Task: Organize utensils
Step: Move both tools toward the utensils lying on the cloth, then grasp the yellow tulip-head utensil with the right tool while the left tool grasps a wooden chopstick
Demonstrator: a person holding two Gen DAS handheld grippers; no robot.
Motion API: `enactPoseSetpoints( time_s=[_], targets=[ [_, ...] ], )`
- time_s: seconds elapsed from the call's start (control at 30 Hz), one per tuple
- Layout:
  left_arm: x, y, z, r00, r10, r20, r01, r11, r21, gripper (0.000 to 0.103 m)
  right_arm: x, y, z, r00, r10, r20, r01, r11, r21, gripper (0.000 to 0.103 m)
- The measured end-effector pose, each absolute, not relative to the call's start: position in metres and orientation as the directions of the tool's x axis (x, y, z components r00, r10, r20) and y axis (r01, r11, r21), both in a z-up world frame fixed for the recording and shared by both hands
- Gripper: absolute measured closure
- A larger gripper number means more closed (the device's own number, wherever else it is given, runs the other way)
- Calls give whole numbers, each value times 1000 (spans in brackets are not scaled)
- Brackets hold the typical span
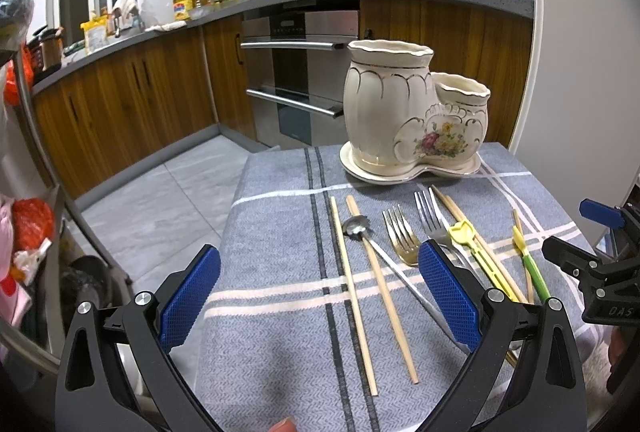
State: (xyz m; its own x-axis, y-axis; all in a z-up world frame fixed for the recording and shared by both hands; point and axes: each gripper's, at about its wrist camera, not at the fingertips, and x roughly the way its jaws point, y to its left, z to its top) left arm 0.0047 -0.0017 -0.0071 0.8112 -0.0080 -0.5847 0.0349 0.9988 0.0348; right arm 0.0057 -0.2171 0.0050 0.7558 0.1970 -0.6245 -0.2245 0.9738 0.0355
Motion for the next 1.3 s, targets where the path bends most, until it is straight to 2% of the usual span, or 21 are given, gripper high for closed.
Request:
enactPoseSetpoints(
  time_s=[0.57, 0.77, 0.83, 0.97, 1.2, 1.23, 1.3],
  targets=[
    [6, -2, -10, 801, -6, -599, 49, 997, 56, 5, 6, -222, 3, 762, 179, -622, -216, 976, 16, 5],
    [15, 3, -15, 768, -30, -640, 93, 994, 65, 5, 12, -225, -3, 686, 176, -706, -239, 971, 10, 5],
    [17, 4, -18, 761, -13, -648, 91, 992, 87, 5, 12, -230, -5, 690, 197, -697, -244, 969, 33, 5],
    [24, 9, -26, 723, -2, -690, 106, 988, 109, 5, 12, -237, -12, 656, 182, -732, -274, 962, -7, 5],
    [30, 4, -33, 691, 1, -723, 144, 980, 139, 7, 10, -248, -17, 582, 264, -769, -335, 940, 69, 5],
    [31, 3, -35, 685, -1, -728, 155, 977, 144, 7, 11, -247, -17, 579, 266, -771, -340, 938, 68, 6],
    [34, 0, -36, 675, 1, -738, 168, 974, 155, 8, 14, -244, -18, 574, 262, -776, -350, 935, 57, 18]
  ],
)
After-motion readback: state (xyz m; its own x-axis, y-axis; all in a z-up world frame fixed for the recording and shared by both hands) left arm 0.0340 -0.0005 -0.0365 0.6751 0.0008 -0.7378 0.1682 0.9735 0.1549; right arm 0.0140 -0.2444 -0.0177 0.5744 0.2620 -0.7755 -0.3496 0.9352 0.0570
